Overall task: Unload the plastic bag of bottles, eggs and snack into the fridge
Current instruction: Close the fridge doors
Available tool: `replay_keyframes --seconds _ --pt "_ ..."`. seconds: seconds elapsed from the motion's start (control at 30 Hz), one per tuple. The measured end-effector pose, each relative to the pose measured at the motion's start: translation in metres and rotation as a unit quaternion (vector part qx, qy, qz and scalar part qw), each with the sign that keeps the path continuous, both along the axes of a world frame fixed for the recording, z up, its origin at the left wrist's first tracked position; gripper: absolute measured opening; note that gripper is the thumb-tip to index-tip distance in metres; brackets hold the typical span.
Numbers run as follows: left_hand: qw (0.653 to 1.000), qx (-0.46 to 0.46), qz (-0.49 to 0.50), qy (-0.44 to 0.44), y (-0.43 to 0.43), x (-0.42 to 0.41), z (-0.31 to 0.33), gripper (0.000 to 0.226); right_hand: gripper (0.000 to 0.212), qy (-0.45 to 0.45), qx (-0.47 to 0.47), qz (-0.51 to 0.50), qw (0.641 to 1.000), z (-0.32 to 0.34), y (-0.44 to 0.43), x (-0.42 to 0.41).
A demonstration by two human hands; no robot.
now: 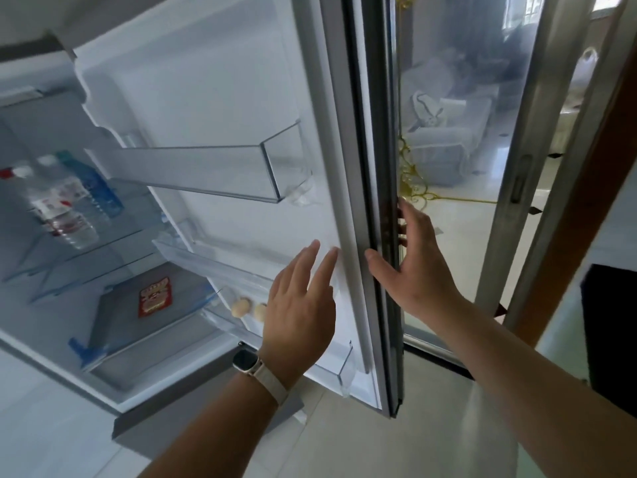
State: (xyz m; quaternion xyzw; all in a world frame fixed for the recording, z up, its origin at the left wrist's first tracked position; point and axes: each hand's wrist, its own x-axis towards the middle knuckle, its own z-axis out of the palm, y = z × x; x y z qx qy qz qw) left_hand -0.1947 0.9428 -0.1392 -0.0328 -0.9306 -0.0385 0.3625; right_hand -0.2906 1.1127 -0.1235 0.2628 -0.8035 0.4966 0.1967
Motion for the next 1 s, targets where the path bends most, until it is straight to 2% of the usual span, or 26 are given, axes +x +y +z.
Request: replay_keyframes --seconds 0.27,0.47,0.73,1.0 --pt "1.000 -0.005 0.007 -0.003 -0.001 0.031 0.001 0.065 0.084 0.018 -0.026 0.028 0.999 -0.005 -0.004 0.026" --pt "0.998 0.025 0.042 0.033 -0.003 0.070 -0.009 0.071 0.077 0.049 -0.037 0.051 0.997 -0.006 -0.016 0.066" --pt "0.991 0.048 0.099 0.082 -0.024 0.130 -0.016 0.070 0.064 0.071 -0.043 0.149 0.985 0.000 -0.047 0.123" --pt "0.984 0.114 0.073 0.113 -0.069 0.187 -0.023 0.076 0.057 0.113 -0.049 0.226 0.966 0.014 -0.105 0.173"
